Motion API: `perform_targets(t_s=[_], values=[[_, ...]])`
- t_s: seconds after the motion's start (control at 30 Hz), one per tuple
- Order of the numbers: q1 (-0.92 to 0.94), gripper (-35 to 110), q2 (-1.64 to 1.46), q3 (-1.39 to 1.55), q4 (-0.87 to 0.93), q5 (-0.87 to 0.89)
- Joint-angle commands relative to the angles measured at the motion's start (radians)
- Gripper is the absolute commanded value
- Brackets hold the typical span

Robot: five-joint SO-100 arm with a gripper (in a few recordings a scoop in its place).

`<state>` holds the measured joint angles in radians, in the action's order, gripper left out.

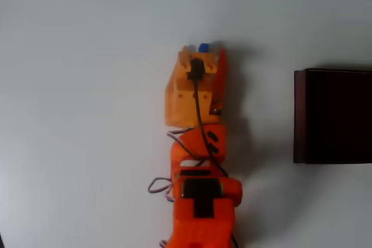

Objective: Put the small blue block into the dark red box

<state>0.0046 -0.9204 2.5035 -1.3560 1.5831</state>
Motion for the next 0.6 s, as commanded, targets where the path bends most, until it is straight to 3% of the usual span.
perform_targets(t_s=[0.0, 0.23, 0.57], values=[[-0.006, 23, -0.008, -0.014, -0.038, 0.017], [0.008, 1, 0.054, -0.038, -0.083, 0.038], [0.028, 0, 0.04, -0.026, -0.112, 0.008]])
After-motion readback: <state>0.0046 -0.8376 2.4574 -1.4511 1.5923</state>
